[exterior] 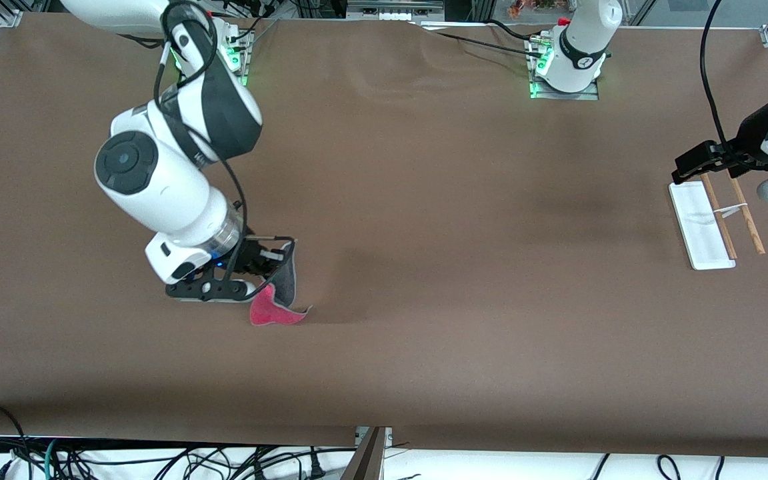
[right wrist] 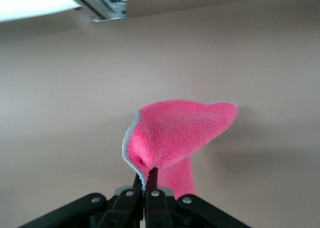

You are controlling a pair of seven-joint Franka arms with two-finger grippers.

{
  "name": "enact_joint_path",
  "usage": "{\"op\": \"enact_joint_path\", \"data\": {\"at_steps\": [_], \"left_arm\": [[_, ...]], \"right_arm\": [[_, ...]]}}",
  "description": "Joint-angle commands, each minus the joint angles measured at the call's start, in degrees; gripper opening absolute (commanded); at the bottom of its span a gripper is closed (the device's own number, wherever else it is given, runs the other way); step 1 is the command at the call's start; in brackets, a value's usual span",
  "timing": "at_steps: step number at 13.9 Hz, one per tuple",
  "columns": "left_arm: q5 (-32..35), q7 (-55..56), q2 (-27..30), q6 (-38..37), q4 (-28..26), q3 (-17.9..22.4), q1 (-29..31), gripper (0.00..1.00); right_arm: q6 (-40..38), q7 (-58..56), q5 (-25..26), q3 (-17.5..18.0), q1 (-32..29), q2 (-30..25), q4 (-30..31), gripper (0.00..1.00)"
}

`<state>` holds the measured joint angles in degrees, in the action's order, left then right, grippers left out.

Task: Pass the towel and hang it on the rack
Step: 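Carry the towel to mid-table while the left gripper reaches toward it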

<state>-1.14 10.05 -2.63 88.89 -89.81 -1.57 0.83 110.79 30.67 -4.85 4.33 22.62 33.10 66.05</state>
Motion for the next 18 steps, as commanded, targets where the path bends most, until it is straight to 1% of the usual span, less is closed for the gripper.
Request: {"op": "enact_joint_path", "data": {"at_steps": [1, 5, 7, 9, 11, 14, 15, 18], "left_arm": [[1.8, -1.3, -0.7, -1.3, 1.8, -0.3, -0.1, 1.00], [0.8, -1.4, -1.2, -1.3, 1.8, -0.3, -0.8, 1.00], [1.1, -1.2, -5.4, -0.8, 2.2, -0.3, -1.0, 1.00], [0.7, -1.4, -5.7, -0.9, 2.4, -0.7, -1.5, 1.00], [0.9, -1.4, -6.1, -0.8, 2.4, -1.2, -3.4, 1.00], [1.2, -6.9, -5.7, -0.1, 2.4, -1.6, -4.8, 1.00], [0.6, -7.4, -6.5, 0.9, 1.5, -1.7, -4.8, 1.00], [-4.2, -10.5, -8.8, 1.7, 1.4, -1.7, -4.8, 1.00]], "right_arm": [[1.1, 7.4, -0.9, 3.8, 1.0, 0.6, -2.6, 0.00], [7.1, 10.2, -0.9, 4.0, 5.8, 0.7, -2.6, 0.00], [10.2, 12.6, -0.8, 4.0, 8.3, 1.1, -2.6, 0.00], [13.5, 13.6, -0.8, 4.0, 10.4, 2.2, -2.6, 0.00], [15.3, 13.9, -0.9, 4.0, 11.7, 2.7, -2.6, 0.00], [18.1, 19.8, -0.9, 4.0, 13.5, 2.8, -2.6, 0.00], [18.8, 21.1, -0.9, 4.0, 14.0, 2.8, -2.6, 0.00], [18.9, 24.0, -0.9, 4.1, 15.1, 2.6, -2.6, 0.00]]}}
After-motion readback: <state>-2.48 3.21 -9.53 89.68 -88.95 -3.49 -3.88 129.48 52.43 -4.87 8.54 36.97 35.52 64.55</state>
